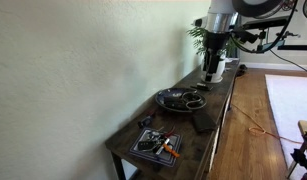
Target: Put the nail polish in the bowl at the right
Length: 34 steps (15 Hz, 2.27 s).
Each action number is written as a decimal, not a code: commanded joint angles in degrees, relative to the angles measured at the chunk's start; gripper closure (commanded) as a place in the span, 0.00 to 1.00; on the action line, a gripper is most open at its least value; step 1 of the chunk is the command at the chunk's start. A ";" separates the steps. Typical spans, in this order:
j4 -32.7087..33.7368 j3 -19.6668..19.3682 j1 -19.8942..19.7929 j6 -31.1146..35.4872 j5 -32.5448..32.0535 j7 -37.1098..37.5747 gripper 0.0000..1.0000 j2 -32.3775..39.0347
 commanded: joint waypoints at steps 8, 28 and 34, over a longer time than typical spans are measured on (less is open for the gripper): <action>22.76 5.44 -2.47 -5.79 2.75 -15.15 0.00 23.27; 27.37 9.90 -1.66 -4.04 -3.53 -19.38 0.00 30.24; 31.70 10.84 -1.40 -2.50 -6.70 -22.88 0.00 33.97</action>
